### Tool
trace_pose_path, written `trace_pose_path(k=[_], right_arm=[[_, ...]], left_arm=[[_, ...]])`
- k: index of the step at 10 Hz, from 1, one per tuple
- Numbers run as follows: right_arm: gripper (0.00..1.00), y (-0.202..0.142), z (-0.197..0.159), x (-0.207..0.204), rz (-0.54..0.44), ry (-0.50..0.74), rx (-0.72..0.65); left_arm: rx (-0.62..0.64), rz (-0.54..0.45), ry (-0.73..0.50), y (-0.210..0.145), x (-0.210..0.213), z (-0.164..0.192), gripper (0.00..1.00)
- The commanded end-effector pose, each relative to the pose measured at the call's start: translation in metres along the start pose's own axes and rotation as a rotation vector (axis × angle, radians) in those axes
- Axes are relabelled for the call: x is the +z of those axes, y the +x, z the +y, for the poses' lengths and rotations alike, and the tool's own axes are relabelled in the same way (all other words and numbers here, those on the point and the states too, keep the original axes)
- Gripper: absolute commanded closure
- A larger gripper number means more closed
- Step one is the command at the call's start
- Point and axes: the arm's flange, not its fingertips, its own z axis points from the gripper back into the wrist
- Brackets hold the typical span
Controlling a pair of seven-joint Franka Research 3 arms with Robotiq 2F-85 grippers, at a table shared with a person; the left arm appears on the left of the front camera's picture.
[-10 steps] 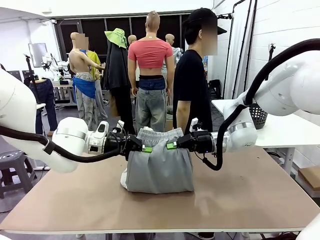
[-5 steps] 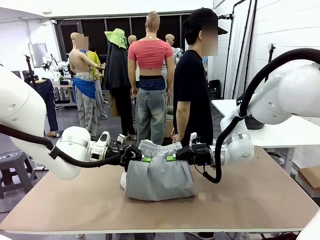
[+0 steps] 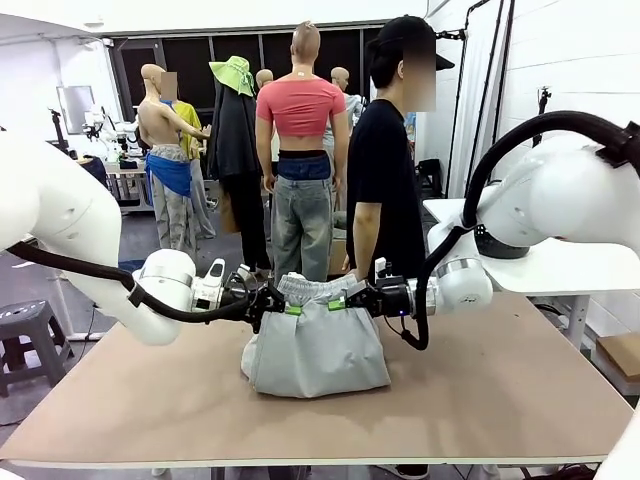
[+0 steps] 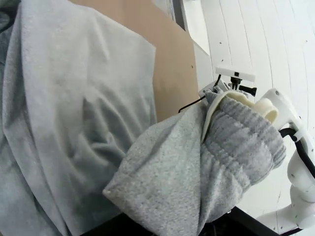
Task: Fold the training pants.
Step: Fold the Training pants in half.
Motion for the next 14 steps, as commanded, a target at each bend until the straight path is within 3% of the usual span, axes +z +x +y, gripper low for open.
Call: trace_pose_path(k=[1,2,5,8,14], right_arm=[[1.0,0.015,-0.001,0.007,0.002,-0.023,-0.028],[1.0,0.0,0.0,0.0,0.0,0.0,0.0],[1.0,0.003,-0.004,-0.004,0.006,-0.002,-0.011],[1.0,0.039,-0.026,-0.006,-0.042,-0.071,-0.04],[1.0,0.072,-0.036,-0.011,-0.014,-0.087,-0.093]], left_arm=[[0.027,-0.008,0.028,0.011,0.009,0.008,1.0],[0.0,0.0,0.0,0.0,0.0,0.0,1.0],[0.005,0.003,-0.002,0.004,-0.004,0.004,1.0],[0.068,-0.015,0.08,0.036,-0.008,0.012,1.0],[0.15,-0.06,0.101,0.061,-0.01,0.027,1.0]])
